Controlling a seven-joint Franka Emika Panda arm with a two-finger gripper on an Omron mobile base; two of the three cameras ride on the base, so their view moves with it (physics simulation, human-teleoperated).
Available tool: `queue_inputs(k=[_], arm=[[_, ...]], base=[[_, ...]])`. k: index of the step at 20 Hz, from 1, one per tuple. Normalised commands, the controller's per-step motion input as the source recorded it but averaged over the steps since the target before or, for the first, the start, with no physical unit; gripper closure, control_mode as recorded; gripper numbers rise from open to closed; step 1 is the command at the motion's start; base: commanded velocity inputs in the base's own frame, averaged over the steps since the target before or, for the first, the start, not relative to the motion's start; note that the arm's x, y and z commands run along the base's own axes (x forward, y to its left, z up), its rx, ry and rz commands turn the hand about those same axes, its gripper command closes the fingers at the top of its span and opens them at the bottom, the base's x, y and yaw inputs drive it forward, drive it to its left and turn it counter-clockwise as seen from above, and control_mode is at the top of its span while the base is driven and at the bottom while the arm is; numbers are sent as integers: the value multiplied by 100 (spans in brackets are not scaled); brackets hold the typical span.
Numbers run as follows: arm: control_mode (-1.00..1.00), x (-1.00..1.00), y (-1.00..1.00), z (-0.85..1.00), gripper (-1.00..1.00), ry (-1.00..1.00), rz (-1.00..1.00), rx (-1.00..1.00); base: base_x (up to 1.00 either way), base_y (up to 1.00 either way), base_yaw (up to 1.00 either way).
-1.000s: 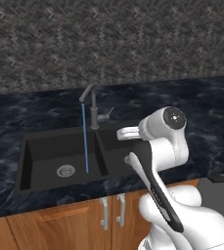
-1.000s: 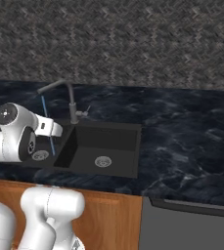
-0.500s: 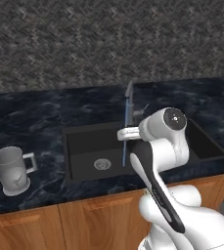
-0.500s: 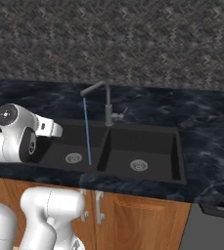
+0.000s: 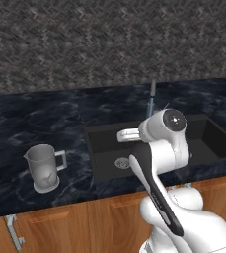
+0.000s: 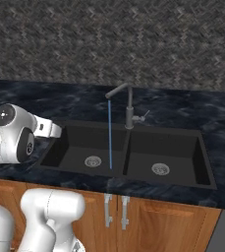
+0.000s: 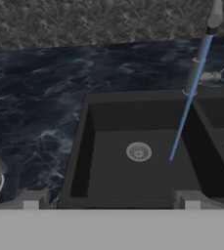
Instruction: Turn on the sink faucet and place the jug under the water for a few seconds to fill it up.
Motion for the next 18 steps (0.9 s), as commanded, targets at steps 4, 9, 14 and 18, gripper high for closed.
queue_inputs(k=[4, 9, 14, 18], arm=[[-100, 0, 0, 0, -100, 0, 0, 0], [-100, 4, 5, 0, -100, 2, 17, -1], [-100, 19, 10, 0, -100, 19, 31, -3], [-100, 41, 58, 0, -100, 28, 30, -7]], base=[[0, 0, 0], [0, 0, 0], [0, 0, 0], [0, 0, 0]])
